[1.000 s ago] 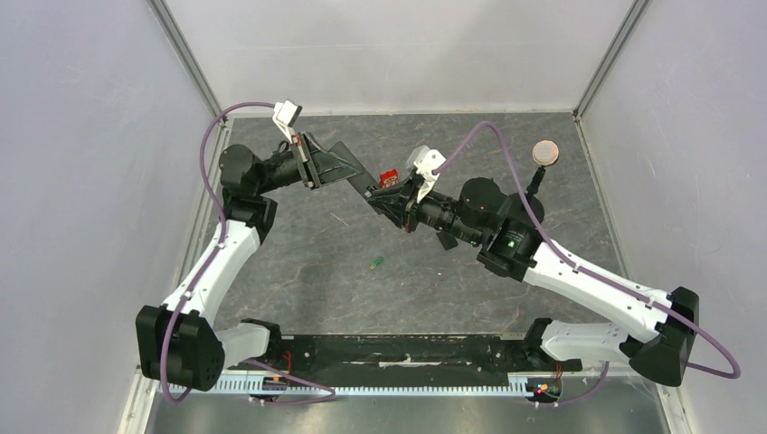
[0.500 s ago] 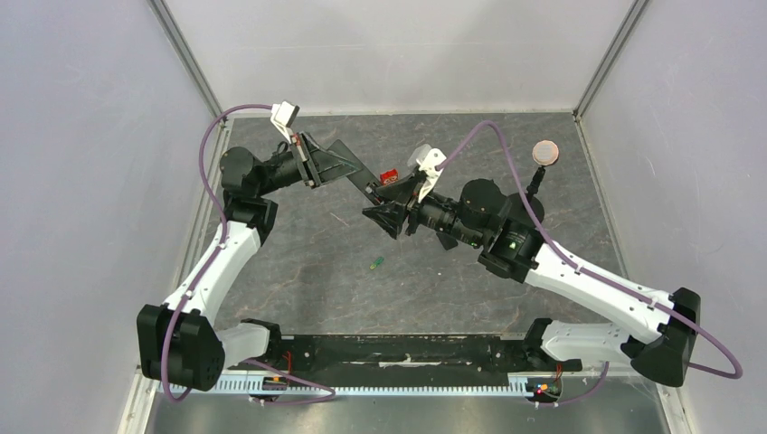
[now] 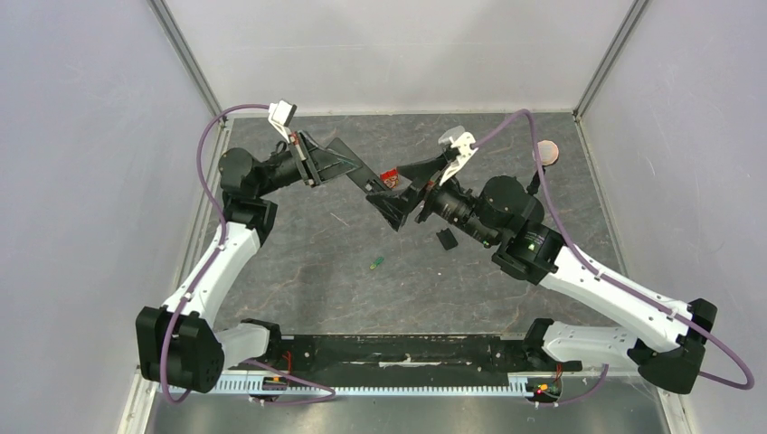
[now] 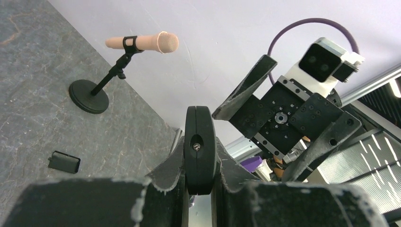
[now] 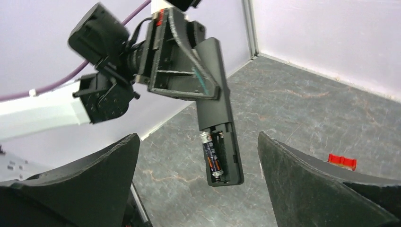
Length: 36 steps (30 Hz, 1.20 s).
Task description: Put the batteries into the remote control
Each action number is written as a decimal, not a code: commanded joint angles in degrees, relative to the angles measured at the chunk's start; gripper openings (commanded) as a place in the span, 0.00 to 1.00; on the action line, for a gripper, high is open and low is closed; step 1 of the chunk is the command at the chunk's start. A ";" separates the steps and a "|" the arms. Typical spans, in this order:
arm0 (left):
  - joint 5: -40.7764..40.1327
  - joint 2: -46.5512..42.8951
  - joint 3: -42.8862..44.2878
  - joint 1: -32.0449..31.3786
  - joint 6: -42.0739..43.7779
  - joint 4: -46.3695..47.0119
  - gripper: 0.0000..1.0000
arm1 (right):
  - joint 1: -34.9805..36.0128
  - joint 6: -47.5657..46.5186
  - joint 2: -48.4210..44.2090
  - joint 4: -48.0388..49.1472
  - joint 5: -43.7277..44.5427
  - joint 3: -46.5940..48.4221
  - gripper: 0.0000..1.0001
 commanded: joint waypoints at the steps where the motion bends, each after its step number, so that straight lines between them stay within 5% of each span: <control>1: -3.03 -2.41 0.64 -0.07 -1.15 2.53 0.02 | -0.21 13.49 0.12 2.51 9.35 -0.45 0.98; 11: -5.39 -3.41 0.28 -0.05 -2.59 3.00 0.02 | -0.88 30.55 7.67 -1.05 7.46 6.25 0.98; 19: -7.32 -4.14 -0.15 -0.05 -2.91 2.89 0.02 | -2.76 40.73 6.18 4.18 6.26 0.01 0.98; 36: -7.90 -4.73 -0.42 -0.05 -3.16 2.71 0.02 | -5.91 50.23 6.51 12.09 -1.50 -7.43 0.70</control>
